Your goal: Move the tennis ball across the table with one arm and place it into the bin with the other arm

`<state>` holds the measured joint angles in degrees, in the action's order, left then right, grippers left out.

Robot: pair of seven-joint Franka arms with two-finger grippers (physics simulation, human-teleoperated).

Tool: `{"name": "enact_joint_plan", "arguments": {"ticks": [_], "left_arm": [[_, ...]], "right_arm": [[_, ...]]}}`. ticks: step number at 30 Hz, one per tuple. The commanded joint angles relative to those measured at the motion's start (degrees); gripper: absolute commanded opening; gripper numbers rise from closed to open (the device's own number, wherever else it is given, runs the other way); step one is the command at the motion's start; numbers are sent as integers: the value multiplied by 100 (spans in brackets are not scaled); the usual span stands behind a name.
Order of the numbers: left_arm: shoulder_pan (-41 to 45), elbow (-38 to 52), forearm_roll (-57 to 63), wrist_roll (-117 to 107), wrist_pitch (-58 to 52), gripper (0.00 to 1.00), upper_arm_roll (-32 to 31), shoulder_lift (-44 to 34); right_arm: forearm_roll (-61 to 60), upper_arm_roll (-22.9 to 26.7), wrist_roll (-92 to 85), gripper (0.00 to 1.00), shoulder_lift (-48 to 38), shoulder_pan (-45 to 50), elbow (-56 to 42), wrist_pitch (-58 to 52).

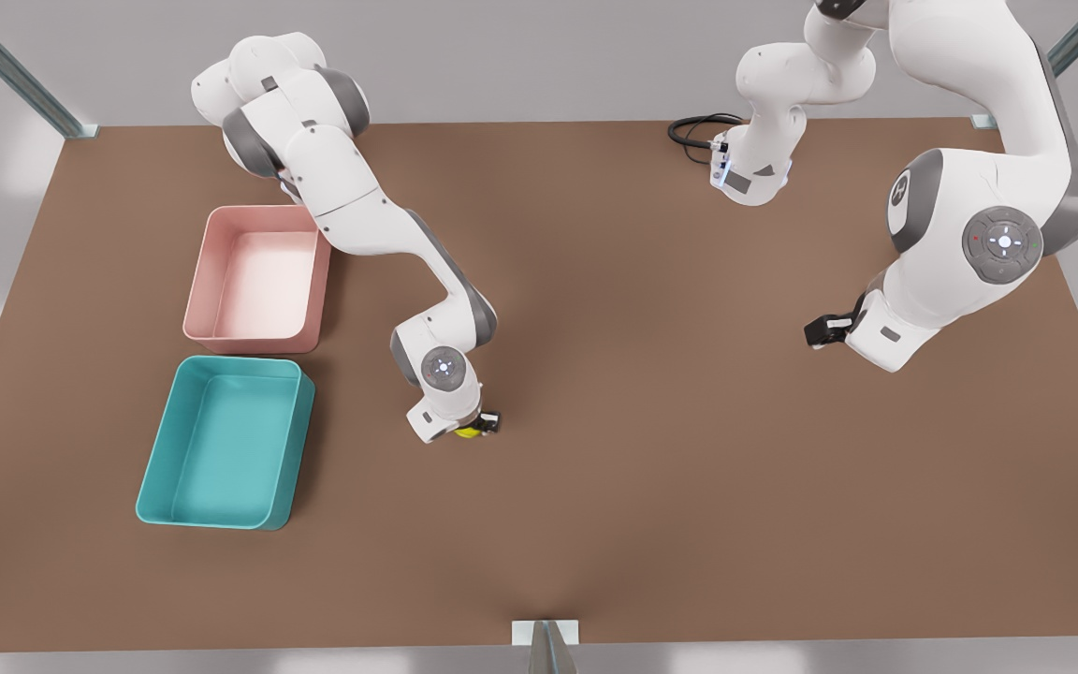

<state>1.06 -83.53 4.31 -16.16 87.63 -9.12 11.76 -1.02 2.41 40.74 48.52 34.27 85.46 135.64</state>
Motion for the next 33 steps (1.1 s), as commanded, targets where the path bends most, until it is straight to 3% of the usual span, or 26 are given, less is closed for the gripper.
{"name": "enact_joint_plan", "arguments": {"ticks": [1,15,22,25,31,32,33], "left_arm": [[0,3,8,-106,-9,100,-2,-7],[8,3,17,-106,0,100,-2,2],[0,3,17,-106,0,100,-2,2],[8,3,17,-106,0,100,-2,-7],[8,12,17,-98,-9,100,-2,-6],[0,12,17,-98,-9,100,-2,-7],[8,12,17,-98,0,100,-2,-6]], "right_arm": [[6,-3,-5,74,-1,1,-3,16],[-73,-3,-866,74,-546,-342,-82,-257],[-302,-21,-4583,74,-1152,-2249,-196,-1803],[-355,-21,-5330,74,-1179,-2794,-565,-2454],[-293,6,-6324,75,-1056,-3603,-671,-2551],[-319,23,-6420,76,-854,-3612,-916,-2551],[-355,23,-6342,100,-810,-3612,-917,-2551]]}}
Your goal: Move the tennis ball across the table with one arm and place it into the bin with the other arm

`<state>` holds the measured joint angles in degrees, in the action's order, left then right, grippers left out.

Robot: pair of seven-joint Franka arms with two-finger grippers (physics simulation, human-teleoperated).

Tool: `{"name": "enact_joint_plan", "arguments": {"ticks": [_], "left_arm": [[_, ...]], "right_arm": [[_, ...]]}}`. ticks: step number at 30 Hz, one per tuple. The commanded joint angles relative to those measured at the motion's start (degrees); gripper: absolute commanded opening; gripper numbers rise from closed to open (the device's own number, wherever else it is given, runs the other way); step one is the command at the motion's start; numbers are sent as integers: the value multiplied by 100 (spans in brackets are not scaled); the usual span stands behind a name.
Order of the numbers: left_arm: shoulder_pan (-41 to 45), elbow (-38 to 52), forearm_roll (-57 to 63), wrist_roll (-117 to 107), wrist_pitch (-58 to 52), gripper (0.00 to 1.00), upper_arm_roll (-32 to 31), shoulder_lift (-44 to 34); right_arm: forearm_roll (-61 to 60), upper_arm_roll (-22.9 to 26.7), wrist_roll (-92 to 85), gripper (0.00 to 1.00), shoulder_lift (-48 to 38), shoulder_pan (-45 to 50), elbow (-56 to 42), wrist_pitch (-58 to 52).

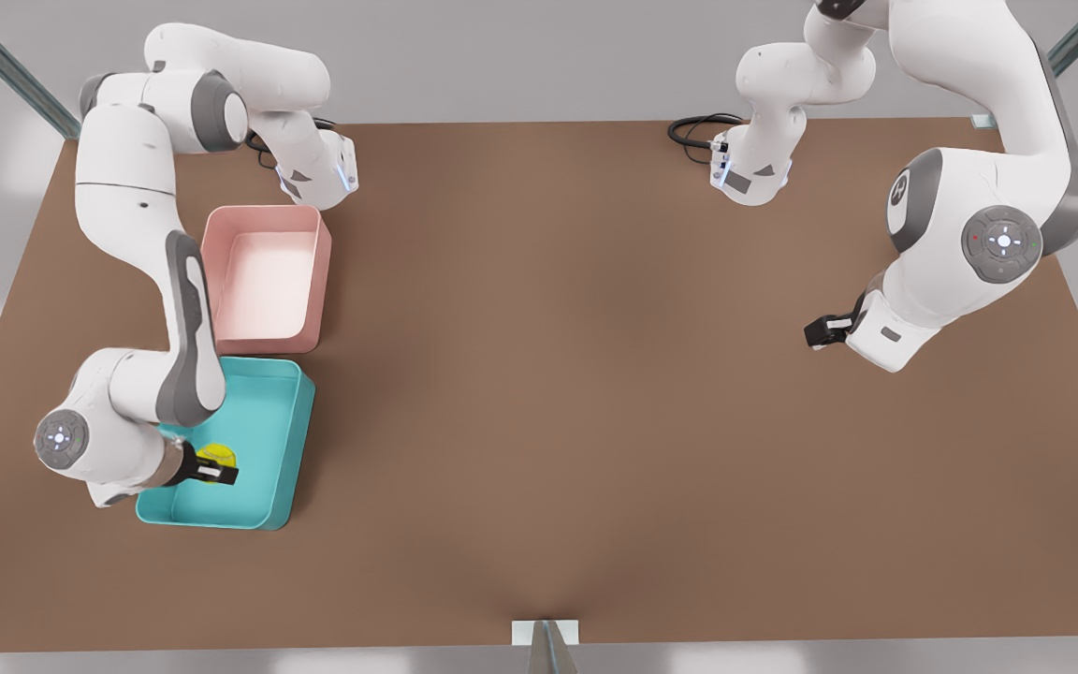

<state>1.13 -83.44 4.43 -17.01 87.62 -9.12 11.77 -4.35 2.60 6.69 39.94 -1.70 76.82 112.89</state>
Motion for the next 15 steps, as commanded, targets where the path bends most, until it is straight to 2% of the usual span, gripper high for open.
{"name": "enact_joint_plan", "arguments": {"ticks": [1,5,7,8,10,12,15], "left_arm": [[1,3,5,-13,0,100,-2,-8],[1,3,5,-13,0,100,-2,1],[1,3,5,-13,0,100,-2,-8],[1,3,5,-13,0,100,-2,-8],[1,3,-21,5,-8,100,-2,-8],[10,3,-30,13,-123,100,-11,-8],[19,3,-30,13,-149,100,-11,-8]], "right_arm": [[-22,3,-2928,100,67,-6,-53,-276],[-40,-5,-2911,100,75,-6,-53,-285],[-40,-41,-1919,100,-214,135,-44,-610],[-22,-49,-1249,100,-539,214,26,-1032],[39,-41,-1320,100,-1603,284,738,-1295],[276,-49,-1205,100,-2094,372,361,-2305],[276,3,-1205,100,-2552,328,281,-2614]]}}
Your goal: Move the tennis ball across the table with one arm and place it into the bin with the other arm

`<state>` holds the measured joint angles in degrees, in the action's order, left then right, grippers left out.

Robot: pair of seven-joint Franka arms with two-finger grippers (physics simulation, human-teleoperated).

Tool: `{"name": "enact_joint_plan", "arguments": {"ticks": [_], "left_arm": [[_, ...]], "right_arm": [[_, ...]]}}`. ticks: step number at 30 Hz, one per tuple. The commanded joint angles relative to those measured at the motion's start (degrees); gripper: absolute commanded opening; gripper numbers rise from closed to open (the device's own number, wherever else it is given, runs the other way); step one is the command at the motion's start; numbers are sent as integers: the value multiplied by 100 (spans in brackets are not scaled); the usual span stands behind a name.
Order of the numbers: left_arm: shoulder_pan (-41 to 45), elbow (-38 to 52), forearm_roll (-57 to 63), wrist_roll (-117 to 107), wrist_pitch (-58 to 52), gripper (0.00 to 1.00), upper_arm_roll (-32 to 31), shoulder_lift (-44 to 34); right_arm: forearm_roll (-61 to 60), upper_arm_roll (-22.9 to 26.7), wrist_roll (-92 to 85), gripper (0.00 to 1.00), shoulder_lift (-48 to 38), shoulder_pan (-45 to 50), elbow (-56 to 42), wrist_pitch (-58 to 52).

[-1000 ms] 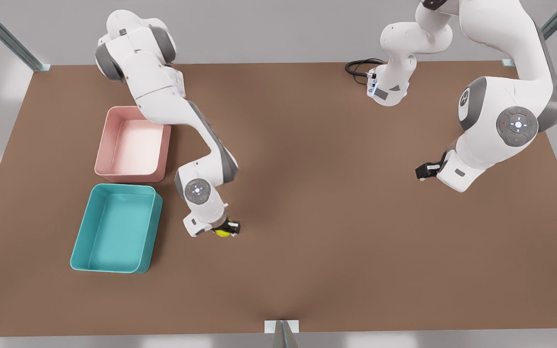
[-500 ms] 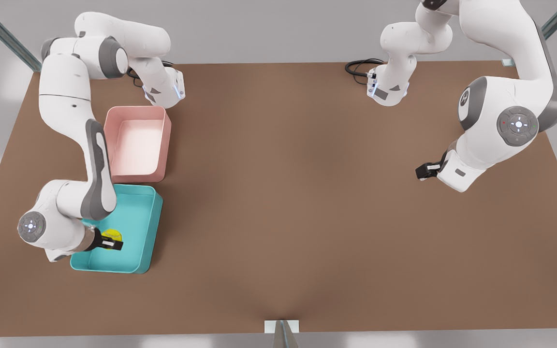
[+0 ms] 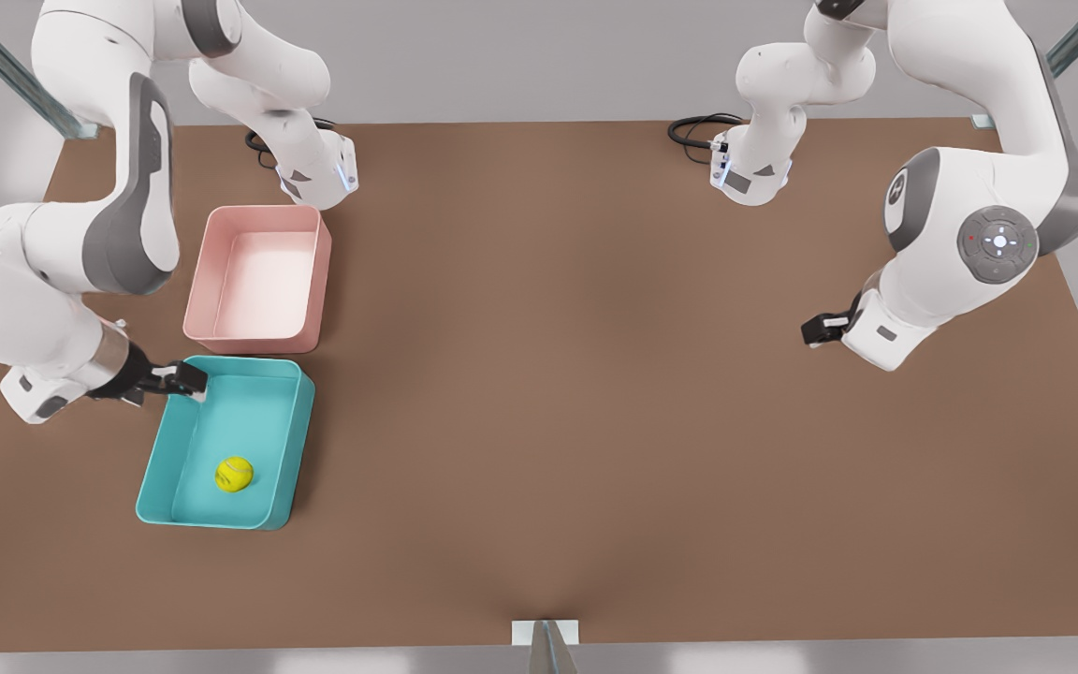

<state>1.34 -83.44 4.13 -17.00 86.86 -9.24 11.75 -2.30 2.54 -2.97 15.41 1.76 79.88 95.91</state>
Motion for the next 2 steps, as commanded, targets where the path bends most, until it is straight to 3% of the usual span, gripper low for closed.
{"name": "enact_joint_plan", "arguments": {"ticks": [1,2], "left_arm": [[-11,3,-9,12,-81,100,1,-6],[-11,3,0,12,-187,100,1,-6]], "right_arm": [[90,28,-240,100,-231,-9,-16,-1047],[90,28,-231,100,-275,0,-25,-1109]]}}
